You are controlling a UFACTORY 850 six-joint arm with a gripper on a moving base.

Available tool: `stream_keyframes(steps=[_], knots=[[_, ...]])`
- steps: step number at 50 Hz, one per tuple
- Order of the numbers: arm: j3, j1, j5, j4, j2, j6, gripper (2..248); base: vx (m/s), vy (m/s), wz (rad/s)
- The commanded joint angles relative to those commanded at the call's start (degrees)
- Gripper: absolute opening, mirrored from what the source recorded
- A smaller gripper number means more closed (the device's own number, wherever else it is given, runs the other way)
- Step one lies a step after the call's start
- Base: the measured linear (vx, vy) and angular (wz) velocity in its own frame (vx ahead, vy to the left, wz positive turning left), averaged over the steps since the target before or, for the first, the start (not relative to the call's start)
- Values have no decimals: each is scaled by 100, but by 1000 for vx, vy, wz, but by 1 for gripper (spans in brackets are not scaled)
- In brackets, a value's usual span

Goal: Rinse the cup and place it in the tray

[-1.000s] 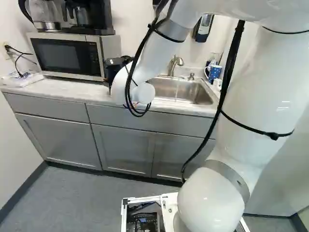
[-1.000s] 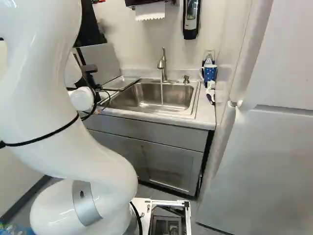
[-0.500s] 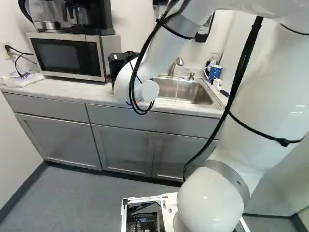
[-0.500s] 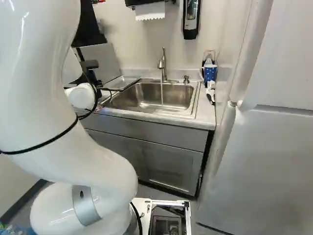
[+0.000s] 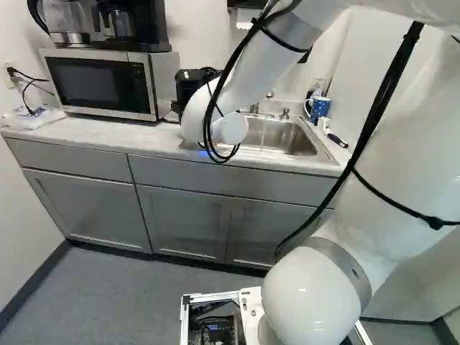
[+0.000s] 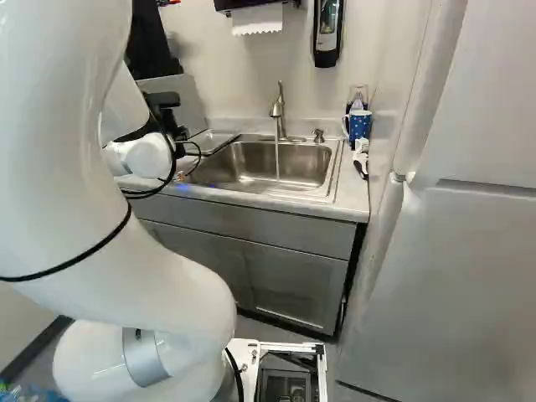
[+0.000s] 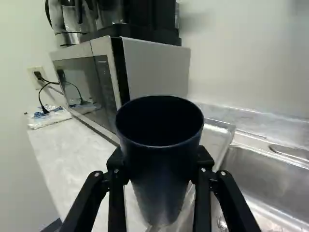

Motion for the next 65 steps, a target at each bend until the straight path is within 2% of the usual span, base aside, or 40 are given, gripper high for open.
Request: stream_keyframes(steps=[39,65], knots=[[-400,-761,-431,0,95,0,124,0,0,0],[-567,-1258,-636,0,-76,0,124,0,0,0]])
